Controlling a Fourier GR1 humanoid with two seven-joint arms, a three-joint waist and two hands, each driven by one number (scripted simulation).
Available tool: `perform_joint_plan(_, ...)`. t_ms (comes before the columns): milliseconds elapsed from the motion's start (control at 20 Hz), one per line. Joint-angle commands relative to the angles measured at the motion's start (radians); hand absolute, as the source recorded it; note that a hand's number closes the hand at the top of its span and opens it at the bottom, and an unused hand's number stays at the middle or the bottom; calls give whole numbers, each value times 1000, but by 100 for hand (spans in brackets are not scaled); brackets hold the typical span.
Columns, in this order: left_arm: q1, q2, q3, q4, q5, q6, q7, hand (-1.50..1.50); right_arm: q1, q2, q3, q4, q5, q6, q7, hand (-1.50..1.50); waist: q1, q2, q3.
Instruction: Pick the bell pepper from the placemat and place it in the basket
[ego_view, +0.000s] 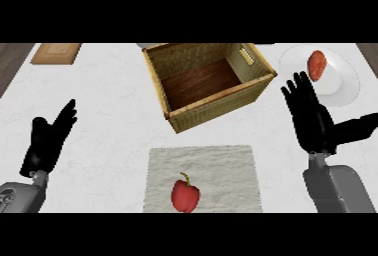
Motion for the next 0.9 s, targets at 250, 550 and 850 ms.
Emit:
perform_joint_plan(250,153,-117,-35,32,86,-37,43,0,-200,120,332,-192,368,-198,-10,150,51,-25,-18)
perform_joint_plan(550,110,-147,-69,42,68,-36,70,0,-259,182,710,-18,651,-360,87,-150,66,-15,-17)
perform_joint_plan(850,173,-131,-44,43,72,-28,51,0,-361,155,784,124,958,-467,419,-150,9,-46,-25)
